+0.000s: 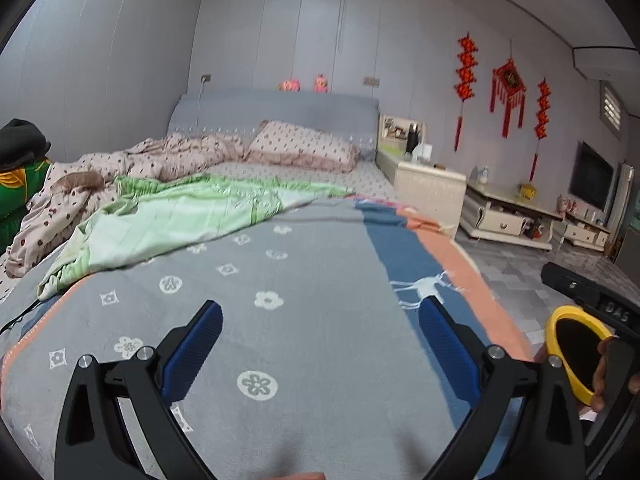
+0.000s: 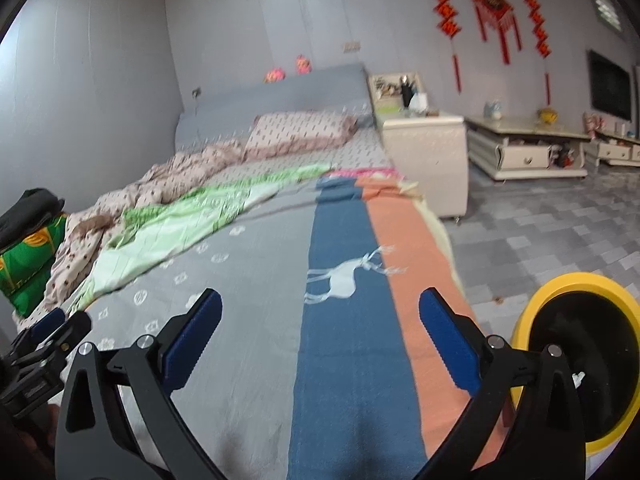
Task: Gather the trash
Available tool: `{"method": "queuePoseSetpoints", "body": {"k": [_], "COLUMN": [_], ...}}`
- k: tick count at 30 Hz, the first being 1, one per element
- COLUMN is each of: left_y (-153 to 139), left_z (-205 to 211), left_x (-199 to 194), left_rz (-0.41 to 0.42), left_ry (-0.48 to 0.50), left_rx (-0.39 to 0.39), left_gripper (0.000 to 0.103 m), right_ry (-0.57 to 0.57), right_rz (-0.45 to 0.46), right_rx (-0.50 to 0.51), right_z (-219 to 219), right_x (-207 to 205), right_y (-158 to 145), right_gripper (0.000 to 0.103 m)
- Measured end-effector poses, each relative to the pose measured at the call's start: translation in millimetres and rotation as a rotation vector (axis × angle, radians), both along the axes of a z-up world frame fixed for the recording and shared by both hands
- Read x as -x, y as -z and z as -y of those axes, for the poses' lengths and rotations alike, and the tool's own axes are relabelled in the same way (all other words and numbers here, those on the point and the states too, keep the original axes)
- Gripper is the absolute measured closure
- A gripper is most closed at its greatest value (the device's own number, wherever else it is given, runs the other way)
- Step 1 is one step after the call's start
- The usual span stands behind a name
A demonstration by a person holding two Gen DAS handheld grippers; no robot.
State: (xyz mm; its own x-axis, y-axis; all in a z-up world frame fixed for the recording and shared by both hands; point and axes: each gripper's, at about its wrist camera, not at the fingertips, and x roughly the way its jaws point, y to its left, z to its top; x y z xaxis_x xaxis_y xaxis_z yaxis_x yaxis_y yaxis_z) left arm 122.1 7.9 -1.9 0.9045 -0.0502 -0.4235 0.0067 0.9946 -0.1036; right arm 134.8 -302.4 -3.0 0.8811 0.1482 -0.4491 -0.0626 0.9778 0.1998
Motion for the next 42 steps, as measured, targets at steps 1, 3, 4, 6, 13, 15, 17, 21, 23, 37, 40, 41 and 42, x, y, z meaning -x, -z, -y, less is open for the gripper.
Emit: {"method": "queuePoseSetpoints", "body": {"k": [1, 3, 4, 6, 13, 15, 17, 21, 23, 37, 40, 41, 42], "left_y": [-1.9, -7.6, -10.0, -14.6, -24.1, -25.4, -26.6, -28.4, -28.8, -30.6, -30.6, -30.6, -30.6], "left_z": [1.0, 4.4, 5.4, 6.7, 5.0, 4.7, 5.4, 7.6, 6.8, 8.2, 8.4, 8.3, 8.4], "left_x": [3.8, 14.5, 19.7, 27.8, 45.8, 50.3, 53.4, 56.7, 55.5, 57.1, 57.1, 56.6, 56.9], "left_rz": [0.011, 0.046, 0.061, 0.083, 0.126, 0.131, 0.13, 0.132, 0.129, 0.128, 0.126, 0.126, 0.127], "left_ry": [0.003, 0.01, 0.015, 0.025, 0.036, 0.042, 0.048, 0.058, 0.061, 0.07, 0.072, 0.072, 0.072], "left_rx": [-0.001, -0.009, -0.009, -0.002, 0.038, 0.053, 0.062, 0.067, 0.074, 0.082, 0.083, 0.083, 0.082], "left_gripper": [0.008, 0.008, 0.008, 0.008, 0.008, 0.008, 0.008, 0.008, 0.008, 0.008, 0.008, 0.008, 0.008], "right_ry": [0.012, 0.038, 0.055, 0.073, 0.104, 0.111, 0.115, 0.118, 0.118, 0.121, 0.123, 0.123, 0.123], "right_rz": [0.016, 0.048, 0.064, 0.087, 0.133, 0.144, 0.15, 0.154, 0.151, 0.136, 0.133, 0.132, 0.13], "right_rx": [0.002, 0.004, 0.005, 0.002, -0.006, -0.013, -0.013, -0.016, -0.019, -0.02, -0.023, -0.022, -0.023], "right_z": [0.5, 1.4, 2.9, 5.2, 8.2, 9.8, 8.3, 8.6, 8.4, 5.0, 5.3, 5.4, 6.0], "right_x": [4.5, 13.4, 19.5, 26.9, 50.9, 57.3, 62.5, 69.6, 71.0, 73.6, 73.0, 73.0, 72.4], "right_y": [-2.3, -6.4, -8.5, -11.3, -16.2, -16.6, -17.4, -17.3, -16.8, -12.7, -10.8, -10.7, -11.0], "right_gripper": [0.008, 0.008, 0.008, 0.008, 0.008, 0.008, 0.008, 0.008, 0.008, 0.008, 0.008, 0.008, 0.008]}}
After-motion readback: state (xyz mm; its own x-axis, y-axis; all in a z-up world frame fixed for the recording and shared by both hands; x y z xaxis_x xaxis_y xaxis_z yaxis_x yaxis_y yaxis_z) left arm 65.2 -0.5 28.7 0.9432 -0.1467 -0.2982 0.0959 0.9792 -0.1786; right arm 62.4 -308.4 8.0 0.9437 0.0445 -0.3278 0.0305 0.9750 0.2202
